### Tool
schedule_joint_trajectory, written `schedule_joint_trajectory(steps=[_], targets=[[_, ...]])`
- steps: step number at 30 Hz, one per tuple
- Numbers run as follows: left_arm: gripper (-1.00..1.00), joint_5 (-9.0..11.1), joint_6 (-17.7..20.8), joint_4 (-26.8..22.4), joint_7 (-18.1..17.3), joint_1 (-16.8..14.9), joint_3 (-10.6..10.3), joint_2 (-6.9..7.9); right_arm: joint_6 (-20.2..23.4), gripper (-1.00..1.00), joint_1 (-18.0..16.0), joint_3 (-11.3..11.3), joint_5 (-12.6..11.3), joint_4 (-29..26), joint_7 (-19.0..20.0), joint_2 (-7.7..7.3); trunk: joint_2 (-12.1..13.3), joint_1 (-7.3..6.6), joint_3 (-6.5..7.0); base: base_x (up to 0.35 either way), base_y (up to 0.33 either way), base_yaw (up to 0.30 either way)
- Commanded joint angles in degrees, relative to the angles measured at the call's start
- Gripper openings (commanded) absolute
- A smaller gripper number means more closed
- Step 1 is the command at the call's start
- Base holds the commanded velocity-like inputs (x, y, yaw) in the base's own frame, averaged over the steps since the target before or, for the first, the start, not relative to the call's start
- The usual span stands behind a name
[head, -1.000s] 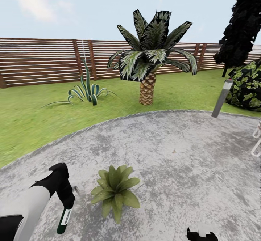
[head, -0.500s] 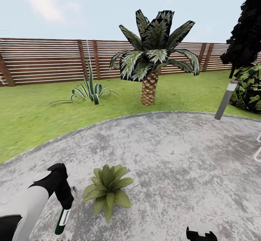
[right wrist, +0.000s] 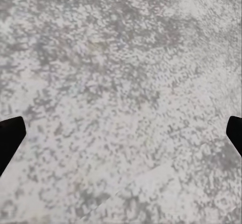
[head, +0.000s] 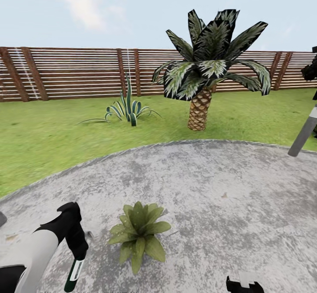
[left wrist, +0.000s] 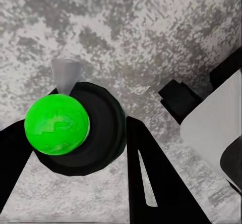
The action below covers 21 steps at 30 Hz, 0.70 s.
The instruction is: Pick up the pesticide atomizer in the garden and spray insectifuge to fully cover both potted plants in the garden.
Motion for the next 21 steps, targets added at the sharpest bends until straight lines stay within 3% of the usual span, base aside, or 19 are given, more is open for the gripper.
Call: schedule_joint_trajectory(steps=[1,6,12,21], targets=[[-1.00,-0.43,0.56,-0.07,-0.34,0.18,0.32,-0.02,-0.16,1.00,-0.06,-0.44,0.62,0.08,-0.17,0.00,-0.02,-0.01,-0.05,0.002,-0.001,0.278],[-1.00,-0.34,0.56,-0.07,-0.38,0.52,0.41,0.26,-0.15,1.00,-0.06,-0.44,0.69,0.10,-0.17,0.00,-0.02,-0.01,-0.05,0.043,-0.043,0.278],[-1.00,-0.29,0.56,-0.54,-0.48,0.54,0.42,0.22,-0.15,1.00,-0.05,-0.44,0.68,0.10,-0.17,0.00,-0.02,-0.01,-0.05,0.186,-0.196,0.277],[-1.00,-0.29,0.58,-0.77,-0.39,0.50,0.42,0.26,-0.23,1.00,-0.04,-0.45,0.60,-0.06,-0.17,0.06,-0.02,-0.01,-0.05,0.002,-0.231,0.039]])
